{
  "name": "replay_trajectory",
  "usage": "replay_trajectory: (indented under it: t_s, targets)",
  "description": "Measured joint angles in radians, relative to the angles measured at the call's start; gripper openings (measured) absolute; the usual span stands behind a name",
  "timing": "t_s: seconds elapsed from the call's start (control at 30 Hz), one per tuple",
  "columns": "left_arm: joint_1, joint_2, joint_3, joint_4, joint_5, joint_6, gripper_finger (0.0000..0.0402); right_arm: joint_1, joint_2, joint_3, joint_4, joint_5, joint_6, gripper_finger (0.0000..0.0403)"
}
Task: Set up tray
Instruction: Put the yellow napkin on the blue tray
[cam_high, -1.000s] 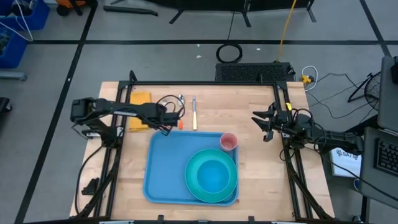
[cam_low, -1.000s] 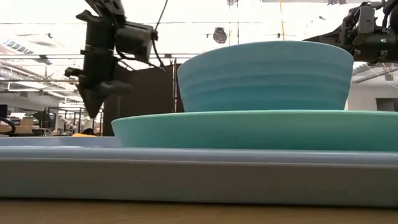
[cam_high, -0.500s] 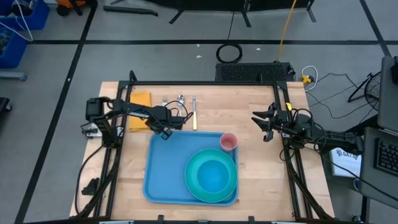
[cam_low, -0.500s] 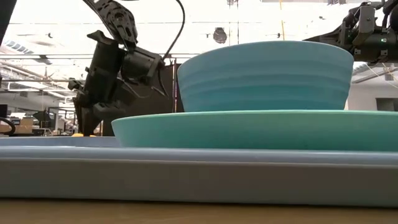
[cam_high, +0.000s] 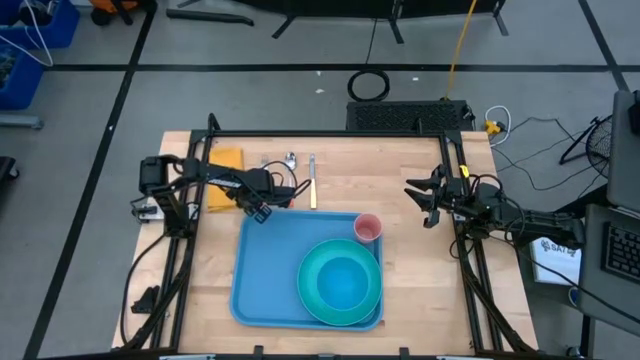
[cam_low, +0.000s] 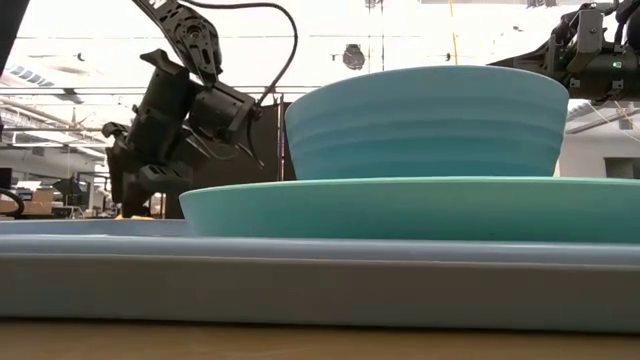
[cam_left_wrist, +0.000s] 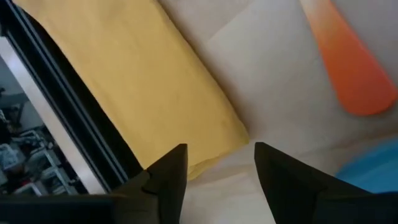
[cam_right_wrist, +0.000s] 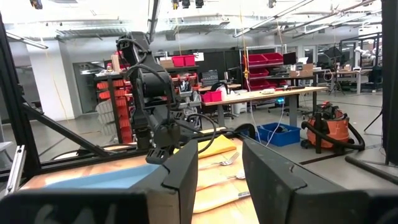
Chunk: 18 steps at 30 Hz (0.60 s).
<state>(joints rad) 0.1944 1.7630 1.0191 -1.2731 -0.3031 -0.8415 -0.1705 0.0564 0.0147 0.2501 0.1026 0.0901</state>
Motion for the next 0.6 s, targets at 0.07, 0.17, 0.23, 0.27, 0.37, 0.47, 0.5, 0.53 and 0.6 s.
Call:
replay_trajectory:
  t_s: [0.07,0.17,0.23,0.27,0.37,0.47,0.5,0.53,0.6]
  targets:
    - [0.011,0.000,0.000,0.011,0.014,0.002,0.0187,0.000,0.000,0.000,0.000,0.000,0.000,0.0116]
    - [0.018,0.000,0.000,0.040,0.015,0.005,0.0187,0.000,0.000,0.000,0.000,-0.001,0.000,0.0116]
    - [0.024,0.000,0.000,0.053,0.019,0.008,0.0187,0.000,0.000,0.000,0.000,-0.001,0.000,0.0116]
    - [0.026,0.000,0.000,0.055,0.021,0.009,0.0187,0.000,0.000,0.000,0.000,-0.001,0.000,0.0116]
    - [0.033,0.000,0.000,0.059,0.023,0.021,0.0186,0.000,0.000,0.000,0.000,-0.001,0.000,0.0116]
    - [0.039,0.000,0.000,0.062,0.018,0.030,0.0186,0.000,0.000,0.000,0.000,-0.001,0.000,0.0116]
    - [0.043,0.000,-0.003,0.070,0.018,0.032,0.0186,0.000,0.000,0.000,0.000,-0.001,0.000,0.0116]
    - [0.045,0.000,-0.008,0.082,0.019,0.039,0.0186,0.000,0.000,0.000,0.000,-0.001,0.000,0.0116]
    - [0.050,0.000,-0.023,0.108,0.027,0.058,0.0186,0.000,0.000,-0.001,0.000,-0.002,0.000,0.0116]
